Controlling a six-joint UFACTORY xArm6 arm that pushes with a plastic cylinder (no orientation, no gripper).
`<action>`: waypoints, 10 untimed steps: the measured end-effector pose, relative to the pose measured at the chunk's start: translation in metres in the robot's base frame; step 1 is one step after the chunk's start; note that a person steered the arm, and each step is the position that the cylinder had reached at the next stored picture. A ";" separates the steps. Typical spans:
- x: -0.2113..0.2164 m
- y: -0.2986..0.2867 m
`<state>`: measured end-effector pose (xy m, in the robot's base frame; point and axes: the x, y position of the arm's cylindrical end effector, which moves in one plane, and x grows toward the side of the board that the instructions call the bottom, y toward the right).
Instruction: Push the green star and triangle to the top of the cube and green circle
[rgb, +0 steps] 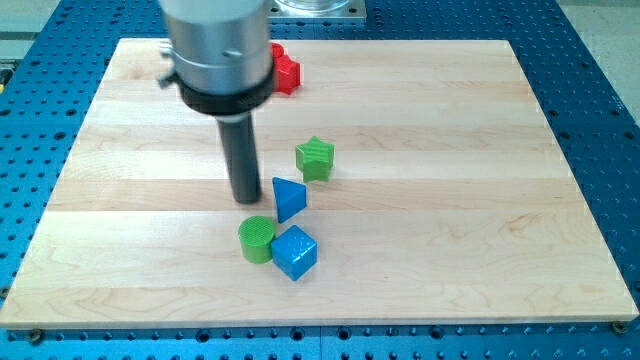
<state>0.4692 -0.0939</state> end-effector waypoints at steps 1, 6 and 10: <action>-0.045 0.000; 0.004 0.107; 0.011 0.049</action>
<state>0.4797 -0.0446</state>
